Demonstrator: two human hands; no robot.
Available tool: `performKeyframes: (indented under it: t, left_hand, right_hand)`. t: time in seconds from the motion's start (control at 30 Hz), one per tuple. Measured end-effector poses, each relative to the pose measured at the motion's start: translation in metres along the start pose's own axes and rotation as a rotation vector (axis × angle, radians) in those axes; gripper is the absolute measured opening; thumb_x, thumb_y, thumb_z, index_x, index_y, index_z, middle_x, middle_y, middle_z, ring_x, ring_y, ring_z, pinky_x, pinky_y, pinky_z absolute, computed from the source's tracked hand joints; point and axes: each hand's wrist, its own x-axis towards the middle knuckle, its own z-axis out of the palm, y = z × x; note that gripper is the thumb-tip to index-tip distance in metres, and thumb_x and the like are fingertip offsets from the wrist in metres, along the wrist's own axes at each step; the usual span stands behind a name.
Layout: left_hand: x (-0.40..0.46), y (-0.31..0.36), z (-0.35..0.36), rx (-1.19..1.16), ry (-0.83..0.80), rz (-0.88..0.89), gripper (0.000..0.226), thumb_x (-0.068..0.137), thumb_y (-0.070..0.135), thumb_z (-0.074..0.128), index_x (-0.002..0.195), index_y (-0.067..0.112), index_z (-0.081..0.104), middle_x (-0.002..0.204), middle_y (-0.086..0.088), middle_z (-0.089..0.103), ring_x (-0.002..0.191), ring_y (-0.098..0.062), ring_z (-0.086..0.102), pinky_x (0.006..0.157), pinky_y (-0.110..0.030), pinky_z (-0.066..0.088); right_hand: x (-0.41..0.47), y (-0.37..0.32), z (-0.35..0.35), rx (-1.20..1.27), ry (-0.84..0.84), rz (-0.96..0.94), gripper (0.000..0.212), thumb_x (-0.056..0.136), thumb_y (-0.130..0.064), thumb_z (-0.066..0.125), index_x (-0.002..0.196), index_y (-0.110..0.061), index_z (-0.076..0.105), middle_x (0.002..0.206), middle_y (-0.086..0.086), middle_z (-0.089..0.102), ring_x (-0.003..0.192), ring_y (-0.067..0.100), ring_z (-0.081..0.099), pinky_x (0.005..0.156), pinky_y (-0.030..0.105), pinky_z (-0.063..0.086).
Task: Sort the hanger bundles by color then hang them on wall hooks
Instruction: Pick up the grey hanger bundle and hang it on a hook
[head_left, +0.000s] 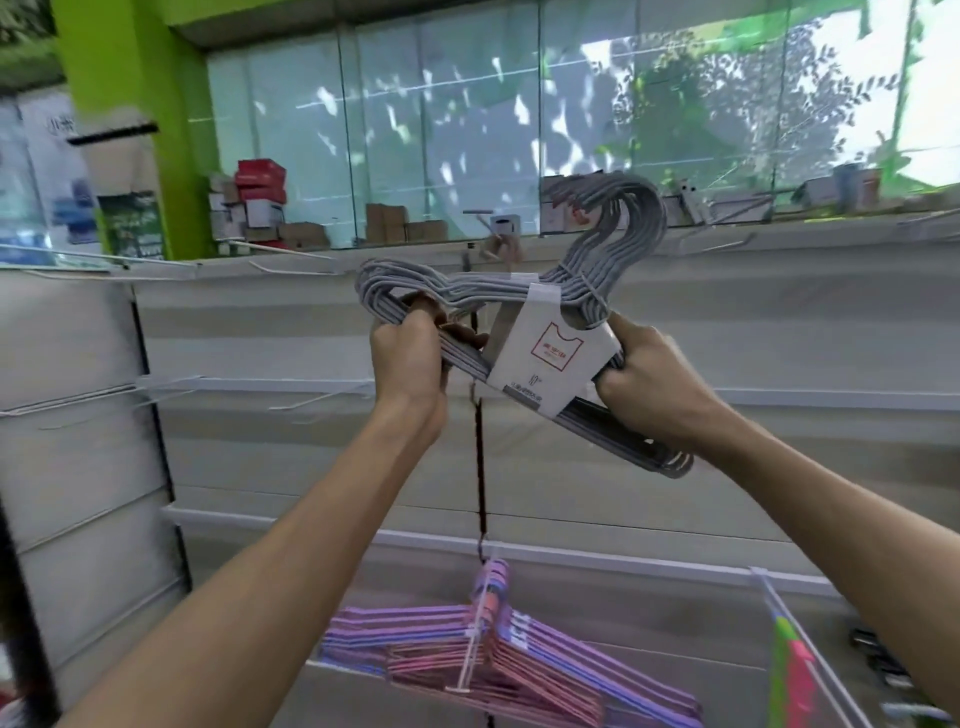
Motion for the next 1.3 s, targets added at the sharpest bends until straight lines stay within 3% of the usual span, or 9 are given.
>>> performKeyframes:
  t: [0.27,0.47,0.6,0.67,0.73,0.9,1.1,1.2,1.3]
  left_hand:
    - [0.112,0.020,-0.086,0.009,-0.040,-0.014,0.018,0.095,-0.003,0.043,0.084,0.005,0.055,0.049,0.003,0.060,0.055,-0.020,0.064,0.079,-0.043,0.055]
    - [0.172,0.018,-0.134,-0.005,-0.010,-0.055,0.016,0.096,-0.001,0.044,0.084,0.003,0.053,0.046,0.002,0.061,0.058,-0.023,0.064,0.087,-0.048,0.055]
    - [0.192,0.009,-0.157,-0.002,0.023,-0.078,0.013,0.094,-0.003,0.046,0.085,0.003,0.054,0.049,0.001,0.062,0.057,-0.022,0.066,0.086,-0.046,0.055]
    - [0.199,0.004,-0.164,-0.003,0.038,-0.080,0.013,0.093,-0.003,0.047,0.085,0.002,0.055,0.052,0.000,0.064,0.057,-0.023,0.067,0.086,-0.047,0.056]
    - [0.206,-0.001,-0.171,0.003,0.054,-0.074,0.010,0.093,-0.003,0.048,0.090,0.000,0.057,0.060,-0.003,0.066,0.060,-0.024,0.069,0.087,-0.049,0.056]
    - [0.214,-0.006,-0.178,-0.004,0.096,-0.056,0.032,0.094,-0.001,0.052,0.126,-0.004,0.054,0.089,-0.012,0.067,0.071,-0.028,0.073,0.074,-0.044,0.060]
    - [0.215,-0.011,-0.181,0.017,0.147,-0.050,0.033,0.092,-0.002,0.055,0.125,-0.002,0.053,0.084,-0.009,0.066,0.078,-0.029,0.075,0.062,-0.037,0.058]
    - [0.219,-0.015,-0.188,0.083,0.154,-0.045,0.029,0.092,-0.003,0.054,0.121,0.001,0.054,0.090,-0.009,0.063,0.082,-0.031,0.075,0.063,-0.041,0.060]
    - [0.231,-0.013,-0.198,0.127,0.168,-0.011,0.044,0.090,-0.007,0.057,0.131,0.004,0.050,0.093,-0.010,0.065,0.083,-0.035,0.075,0.064,-0.046,0.061]
  right_hand:
    - [0.085,-0.041,0.109,-0.026,0.014,-0.039,0.026,0.084,-0.009,0.051,0.104,-0.022,0.062,0.112,0.003,0.071,0.101,0.029,0.061,0.081,0.038,0.050]
    - [0.126,-0.052,0.173,-0.027,-0.045,-0.016,0.032,0.088,-0.007,0.050,0.115,-0.022,0.060,0.103,-0.004,0.064,0.090,0.021,0.055,0.059,0.009,0.037]
    - [0.140,-0.055,0.196,-0.015,-0.086,-0.012,0.034,0.089,-0.009,0.049,0.117,-0.022,0.061,0.103,-0.002,0.067,0.092,0.023,0.058,0.066,0.026,0.043]
    - [0.146,-0.053,0.205,-0.017,-0.094,-0.022,0.026,0.089,-0.010,0.049,0.109,-0.024,0.057,0.098,-0.002,0.064,0.090,0.025,0.057,0.062,0.025,0.042]
    - [0.150,-0.051,0.213,-0.024,-0.095,-0.017,0.031,0.090,-0.011,0.049,0.118,-0.020,0.054,0.098,-0.002,0.060,0.088,0.025,0.055,0.063,0.028,0.039]
    - [0.162,-0.044,0.222,-0.046,-0.130,-0.029,0.034,0.089,-0.009,0.049,0.122,-0.015,0.052,0.096,0.000,0.057,0.074,0.011,0.052,0.057,0.021,0.036]
    - [0.166,-0.034,0.227,-0.019,-0.168,-0.051,0.030,0.087,-0.010,0.048,0.115,-0.019,0.053,0.094,0.002,0.060,0.074,0.012,0.053,0.056,0.026,0.038]
    - [0.171,-0.031,0.231,-0.007,-0.185,-0.077,0.028,0.087,-0.009,0.049,0.113,-0.018,0.054,0.096,0.004,0.063,0.078,0.020,0.055,0.059,0.029,0.042]
    - [0.179,-0.032,0.239,0.001,-0.197,-0.086,0.029,0.087,-0.008,0.050,0.114,-0.015,0.056,0.103,0.009,0.068,0.082,0.025,0.057,0.063,0.034,0.043]
